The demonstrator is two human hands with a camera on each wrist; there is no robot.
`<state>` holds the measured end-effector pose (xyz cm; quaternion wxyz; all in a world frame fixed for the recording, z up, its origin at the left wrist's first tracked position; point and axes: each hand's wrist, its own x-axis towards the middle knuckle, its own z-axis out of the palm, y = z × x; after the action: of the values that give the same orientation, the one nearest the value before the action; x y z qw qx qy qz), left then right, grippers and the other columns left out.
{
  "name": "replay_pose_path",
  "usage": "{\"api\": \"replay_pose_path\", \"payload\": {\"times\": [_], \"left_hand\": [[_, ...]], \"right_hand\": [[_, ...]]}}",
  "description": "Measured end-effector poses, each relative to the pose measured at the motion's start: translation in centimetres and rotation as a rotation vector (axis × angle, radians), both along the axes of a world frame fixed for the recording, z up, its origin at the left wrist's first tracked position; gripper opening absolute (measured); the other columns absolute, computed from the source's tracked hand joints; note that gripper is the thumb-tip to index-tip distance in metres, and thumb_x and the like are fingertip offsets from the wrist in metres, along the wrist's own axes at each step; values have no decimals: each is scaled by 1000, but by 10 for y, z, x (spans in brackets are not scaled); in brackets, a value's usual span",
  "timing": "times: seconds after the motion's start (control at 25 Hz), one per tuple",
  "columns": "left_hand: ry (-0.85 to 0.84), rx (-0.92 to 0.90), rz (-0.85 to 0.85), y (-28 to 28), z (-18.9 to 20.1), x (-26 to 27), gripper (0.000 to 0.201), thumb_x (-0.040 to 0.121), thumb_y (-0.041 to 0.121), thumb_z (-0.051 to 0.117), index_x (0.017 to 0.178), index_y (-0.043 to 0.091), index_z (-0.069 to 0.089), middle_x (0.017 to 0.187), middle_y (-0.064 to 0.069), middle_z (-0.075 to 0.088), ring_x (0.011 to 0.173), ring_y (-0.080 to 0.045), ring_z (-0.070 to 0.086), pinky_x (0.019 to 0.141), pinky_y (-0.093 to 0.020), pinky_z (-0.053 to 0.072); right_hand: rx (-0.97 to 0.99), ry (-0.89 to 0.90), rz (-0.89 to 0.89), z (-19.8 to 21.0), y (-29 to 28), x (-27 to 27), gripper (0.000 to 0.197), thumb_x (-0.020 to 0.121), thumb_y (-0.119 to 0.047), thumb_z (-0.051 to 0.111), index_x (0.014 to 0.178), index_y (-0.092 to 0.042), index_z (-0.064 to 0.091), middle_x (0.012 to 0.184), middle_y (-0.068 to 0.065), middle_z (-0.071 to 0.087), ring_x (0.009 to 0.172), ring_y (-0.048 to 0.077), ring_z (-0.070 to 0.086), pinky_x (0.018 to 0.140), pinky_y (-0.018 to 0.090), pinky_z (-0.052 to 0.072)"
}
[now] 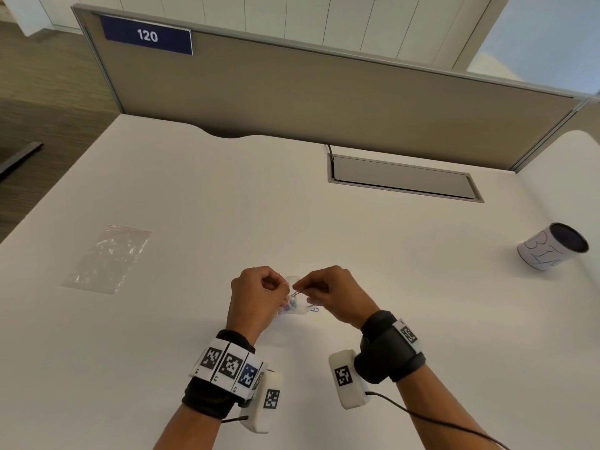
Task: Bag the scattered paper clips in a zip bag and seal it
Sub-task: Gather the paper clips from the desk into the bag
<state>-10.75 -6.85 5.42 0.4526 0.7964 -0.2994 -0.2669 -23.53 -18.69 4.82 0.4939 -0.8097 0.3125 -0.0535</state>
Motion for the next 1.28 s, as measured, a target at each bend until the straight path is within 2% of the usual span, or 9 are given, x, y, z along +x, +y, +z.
{"api": "replay_pose_path", "payload": {"times": [0.28,0.4,0.52,0.64,0.76,0.92,1.04,1.16,1.28], "left_hand": [[18,-7,15,-1,-1,1,4,81,10,74,78,8,72,78,-9,76,68,-18,73,69,-36,63],[35,-23,22,-1,-2,3,4,80,8,73,77,7,72,75,-8,75,68,-21,74,72,-41,63],[33,-40,27,0,-2,9,3,80,8,73,78,7,72,75,-8,75,70,-24,74,75,-44,63],[31,-57,37,0,-1,12,6,80,7,73,74,9,72,71,-7,74,66,-23,74,75,-45,63],[30,-61,39,1,1,12,7,81,6,73,75,8,72,69,-7,74,62,-21,74,75,-44,63],[35,-64,41,2,-1,13,6,80,6,73,75,8,72,67,-7,74,61,-21,74,74,-44,63],[38,-59,37,1,0,13,7,81,6,72,75,8,71,67,-6,74,60,-20,74,74,-44,63],[36,-50,30,0,-1,14,7,80,8,73,74,11,71,70,-6,74,66,-23,74,74,-45,63],[38,-47,39,-3,-2,14,5,79,9,74,74,10,72,73,-6,75,70,-24,74,75,-44,63]], "right_hand": [[333,-219,-186,0,2,-4,21,85,9,49,93,0,67,103,12,73,99,17,71,85,32,59],[47,-243,-380,-6,-6,-9,16,81,6,56,83,-4,69,87,8,75,82,18,72,79,23,57],[-239,21,-342,-30,-15,-19,8,80,-6,67,85,-12,70,86,1,71,74,15,65,66,9,48],[-262,282,-137,-62,-13,-18,15,77,-15,75,90,-9,70,90,6,62,76,17,56,69,22,45],[-307,268,-112,-78,-9,-11,8,78,-8,71,86,-6,68,88,2,49,81,21,52,73,29,45],[-411,370,-12,-87,-3,-15,10,91,-12,55,95,-3,58,100,12,52,93,27,49,74,35,44],[-335,275,-149,-79,-2,-24,4,91,-9,50,87,-8,53,87,10,59,73,21,50,60,24,40],[44,-61,-443,-51,-6,-32,6,87,-3,59,91,-6,64,85,12,67,69,15,59,58,19,52],[15,-217,-332,-14,-3,-25,12,88,-8,63,95,-10,72,94,2,74,73,5,63,63,18,54]]}}
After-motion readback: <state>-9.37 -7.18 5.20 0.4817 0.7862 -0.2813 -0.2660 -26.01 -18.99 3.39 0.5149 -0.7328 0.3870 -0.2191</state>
